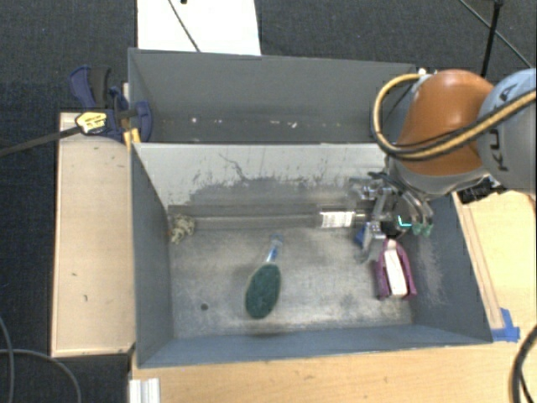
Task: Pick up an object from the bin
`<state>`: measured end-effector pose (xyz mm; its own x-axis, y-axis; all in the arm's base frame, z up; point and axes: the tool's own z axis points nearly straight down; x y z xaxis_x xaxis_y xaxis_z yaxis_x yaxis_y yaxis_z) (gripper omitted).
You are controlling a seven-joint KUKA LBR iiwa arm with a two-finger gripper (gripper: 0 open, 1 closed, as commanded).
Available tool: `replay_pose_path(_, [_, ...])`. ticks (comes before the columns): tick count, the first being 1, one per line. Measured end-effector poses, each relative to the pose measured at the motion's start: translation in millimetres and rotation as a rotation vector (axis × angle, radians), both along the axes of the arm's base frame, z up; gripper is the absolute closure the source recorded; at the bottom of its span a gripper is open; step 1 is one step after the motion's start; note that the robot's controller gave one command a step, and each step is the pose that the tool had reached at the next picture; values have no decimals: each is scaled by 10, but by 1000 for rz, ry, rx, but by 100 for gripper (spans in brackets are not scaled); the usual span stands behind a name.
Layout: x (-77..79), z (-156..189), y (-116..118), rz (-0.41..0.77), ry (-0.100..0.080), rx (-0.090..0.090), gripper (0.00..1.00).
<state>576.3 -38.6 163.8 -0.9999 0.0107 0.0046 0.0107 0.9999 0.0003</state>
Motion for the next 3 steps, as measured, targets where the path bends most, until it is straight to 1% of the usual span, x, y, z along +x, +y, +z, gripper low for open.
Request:
replay_pose_path(1, [-359,-750,-708,-119,-5,-1,0])
replay_pose_path(2, [-628,-837,-967,-1,-23,19,0])
replay_pose_path(3, [-572,-894,-898,550,-9,22,0])
